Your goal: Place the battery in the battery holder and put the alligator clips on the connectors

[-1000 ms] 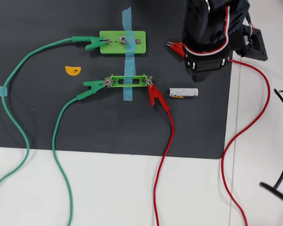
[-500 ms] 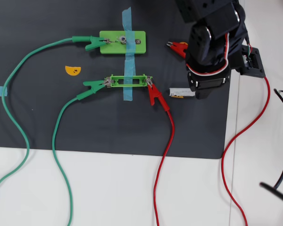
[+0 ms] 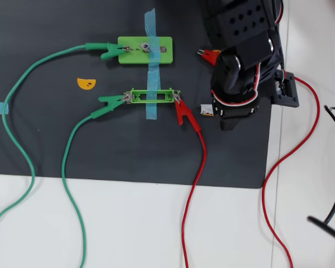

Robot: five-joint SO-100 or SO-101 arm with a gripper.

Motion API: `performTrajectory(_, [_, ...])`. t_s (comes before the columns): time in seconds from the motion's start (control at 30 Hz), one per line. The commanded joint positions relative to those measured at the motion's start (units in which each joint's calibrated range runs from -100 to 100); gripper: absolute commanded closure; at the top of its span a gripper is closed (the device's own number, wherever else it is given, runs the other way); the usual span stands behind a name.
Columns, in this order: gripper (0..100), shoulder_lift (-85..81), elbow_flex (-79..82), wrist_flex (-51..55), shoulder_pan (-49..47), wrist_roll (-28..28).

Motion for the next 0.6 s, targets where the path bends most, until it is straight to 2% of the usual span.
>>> performTrajectory(0.0, [85,1.00,-4.29,-0.25,1.36,-0.17])
performTrajectory(0.57, [85,2.19,-4.99,0.01,0.75,-0.17])
